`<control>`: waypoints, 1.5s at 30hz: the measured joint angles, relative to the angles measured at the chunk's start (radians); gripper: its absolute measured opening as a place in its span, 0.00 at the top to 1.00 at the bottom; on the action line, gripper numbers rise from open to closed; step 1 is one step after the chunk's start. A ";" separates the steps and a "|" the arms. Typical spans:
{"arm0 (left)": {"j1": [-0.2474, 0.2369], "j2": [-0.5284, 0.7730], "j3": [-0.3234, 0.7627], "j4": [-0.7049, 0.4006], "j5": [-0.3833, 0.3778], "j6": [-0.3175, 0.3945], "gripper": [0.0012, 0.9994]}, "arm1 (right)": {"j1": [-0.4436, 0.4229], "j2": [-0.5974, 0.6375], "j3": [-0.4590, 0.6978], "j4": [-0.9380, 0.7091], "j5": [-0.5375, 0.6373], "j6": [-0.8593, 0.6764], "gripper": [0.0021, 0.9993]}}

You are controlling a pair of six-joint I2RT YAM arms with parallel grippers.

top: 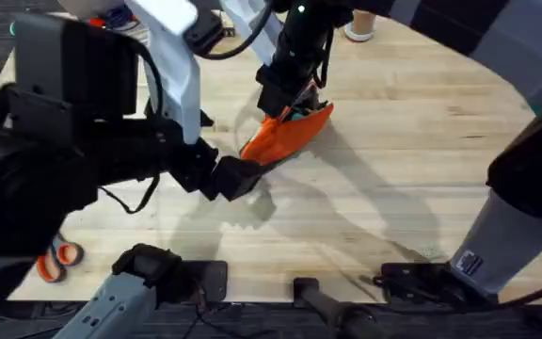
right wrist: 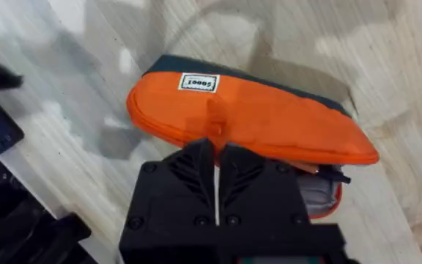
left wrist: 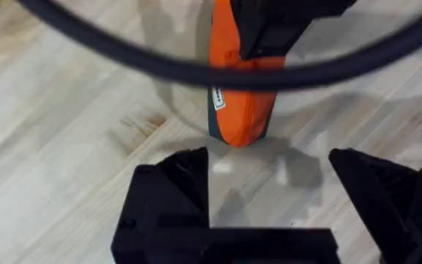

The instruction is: Unzip the bag, pick up the pens from the table one at a time and place them inside, then zip the bag closed.

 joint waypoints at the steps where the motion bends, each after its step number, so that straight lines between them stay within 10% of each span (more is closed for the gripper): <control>1: 0.019 0.000 -0.015 0.007 0.021 0.012 0.01 | 0.000 0.000 0.000 0.000 0.000 0.000 0.97; 24: 0.562 0.000 -0.247 0.038 0.673 0.550 0.01 | 0.000 0.000 0.000 0.000 0.000 0.000 0.97; 37: 0.588 0.000 -0.431 0.065 0.788 0.870 0.01 | 0.000 0.000 0.000 0.000 0.000 0.000 0.97; 45: 0.588 0.000 -0.491 0.197 0.803 0.950 0.01 | 0.000 0.000 0.000 0.000 0.000 0.000 0.97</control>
